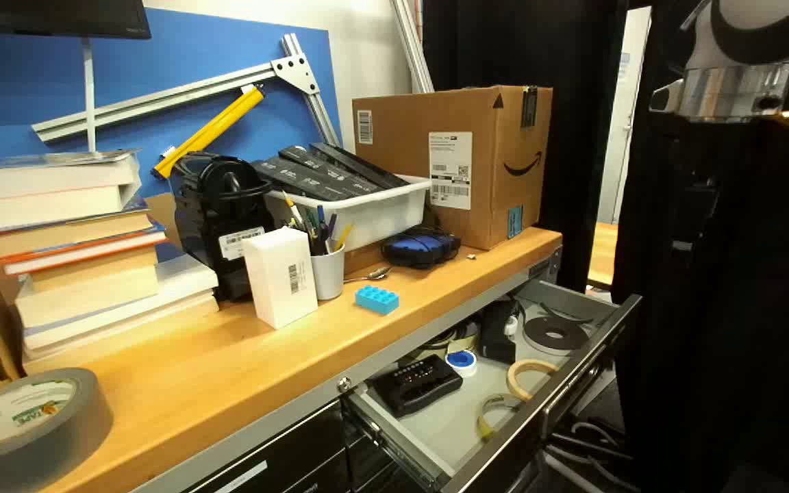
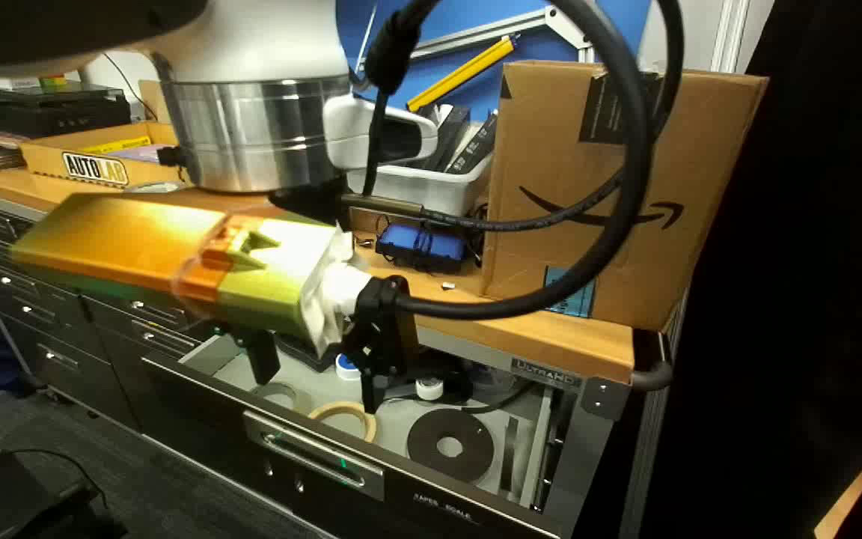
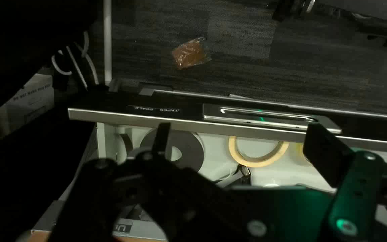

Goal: Put the Lego in the open drawer and then close the drawer

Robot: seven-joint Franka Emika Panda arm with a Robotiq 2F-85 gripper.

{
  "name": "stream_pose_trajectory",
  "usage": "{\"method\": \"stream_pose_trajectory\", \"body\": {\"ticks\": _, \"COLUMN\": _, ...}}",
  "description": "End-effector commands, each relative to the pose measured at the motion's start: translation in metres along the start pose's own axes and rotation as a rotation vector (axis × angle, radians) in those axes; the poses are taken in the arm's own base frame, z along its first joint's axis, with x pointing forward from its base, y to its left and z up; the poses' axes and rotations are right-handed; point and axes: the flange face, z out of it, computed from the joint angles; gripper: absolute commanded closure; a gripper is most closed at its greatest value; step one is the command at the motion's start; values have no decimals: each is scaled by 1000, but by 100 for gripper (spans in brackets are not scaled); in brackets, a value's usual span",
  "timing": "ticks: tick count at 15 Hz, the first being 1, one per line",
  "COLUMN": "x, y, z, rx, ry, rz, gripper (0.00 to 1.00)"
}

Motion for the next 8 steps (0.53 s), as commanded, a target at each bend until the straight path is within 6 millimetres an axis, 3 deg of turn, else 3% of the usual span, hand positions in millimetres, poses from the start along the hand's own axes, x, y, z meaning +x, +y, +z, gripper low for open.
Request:
{"method": "stream_pose_trajectory", "body": {"ticks": 1, "x": 0, "y": 1, "z": -2, "rx": -2, "ry": 2, "rz": 1, "gripper": 0}}
{"method": "stream_pose_trajectory", "body": {"ticks": 4, "x": 10, "y": -3, "z": -12, "rx": -7, "ry": 17, "rz": -3, "gripper": 0}}
{"method": "stream_pose_trajectory", "body": {"ticks": 8, "x": 71, "y": -62, "z": -3, "rx": -26, "ry": -67, "rz": 113, "gripper": 0}}
